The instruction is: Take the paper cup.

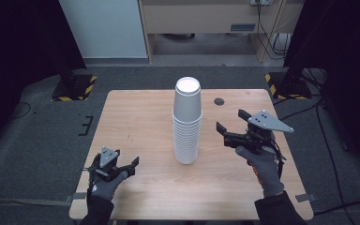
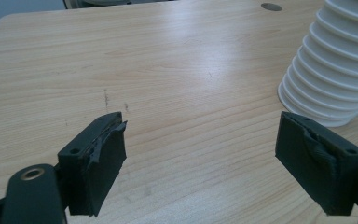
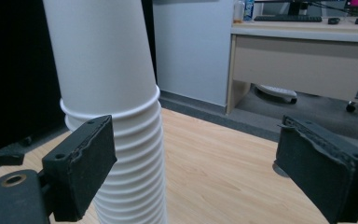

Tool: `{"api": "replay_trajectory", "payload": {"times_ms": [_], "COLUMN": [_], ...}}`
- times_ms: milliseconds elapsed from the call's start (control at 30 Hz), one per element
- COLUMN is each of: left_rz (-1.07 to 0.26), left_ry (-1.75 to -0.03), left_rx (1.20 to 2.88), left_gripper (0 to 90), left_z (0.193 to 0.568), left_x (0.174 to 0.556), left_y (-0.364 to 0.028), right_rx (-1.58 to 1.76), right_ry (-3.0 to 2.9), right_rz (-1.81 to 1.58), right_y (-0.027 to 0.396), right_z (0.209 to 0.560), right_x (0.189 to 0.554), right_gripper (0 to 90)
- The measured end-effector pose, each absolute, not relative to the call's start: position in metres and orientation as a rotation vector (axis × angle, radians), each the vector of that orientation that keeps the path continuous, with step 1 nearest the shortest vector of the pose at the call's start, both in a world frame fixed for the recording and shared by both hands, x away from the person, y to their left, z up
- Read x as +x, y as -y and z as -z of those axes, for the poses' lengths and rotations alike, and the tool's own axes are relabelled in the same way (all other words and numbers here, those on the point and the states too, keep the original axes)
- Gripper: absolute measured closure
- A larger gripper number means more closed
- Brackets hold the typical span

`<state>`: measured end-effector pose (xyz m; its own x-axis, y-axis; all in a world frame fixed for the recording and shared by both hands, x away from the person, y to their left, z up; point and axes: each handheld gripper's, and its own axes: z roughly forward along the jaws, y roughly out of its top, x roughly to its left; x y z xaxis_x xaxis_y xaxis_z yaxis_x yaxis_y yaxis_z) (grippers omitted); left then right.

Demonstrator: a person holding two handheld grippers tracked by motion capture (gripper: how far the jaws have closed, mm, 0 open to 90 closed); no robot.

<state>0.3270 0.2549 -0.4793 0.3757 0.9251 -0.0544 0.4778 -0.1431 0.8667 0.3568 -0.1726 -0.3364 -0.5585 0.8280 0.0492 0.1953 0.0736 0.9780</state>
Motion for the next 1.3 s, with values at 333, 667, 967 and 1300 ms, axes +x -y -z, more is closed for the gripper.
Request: {"api": "replay_trajectory", "payload": {"times_ms": [333,667,967,1300], "left_rz": [-0.652,-0.651,-0.65,-0.652], "left_ry": [-1.237,-1.232,-1.236,-1.241], "left_rx": [1.781,1.78,1.771,1.764], "left_gripper": [15.0,14.9,15.4,15.7], "left_z": [0.48,0.481,0.48,0.48], "left_x": [0.328,0.328,0.328,0.328], "left_y": [-0.255,-0.255,-0.255,-0.256], "right_rx": [0.975,0.939,0.916,0.895], "right_ry": [-1.825,-1.826,-1.839,-1.857], "right_rz": [-1.546,-1.576,-1.586,-1.603], "right_y": [0.155,0.138,0.12,0.101], "right_z": [0.322,0.313,0.309,0.307], "right_x": [0.362,0.366,0.372,0.38], "right_gripper": [12.0,12.0,11.9,11.8]}}
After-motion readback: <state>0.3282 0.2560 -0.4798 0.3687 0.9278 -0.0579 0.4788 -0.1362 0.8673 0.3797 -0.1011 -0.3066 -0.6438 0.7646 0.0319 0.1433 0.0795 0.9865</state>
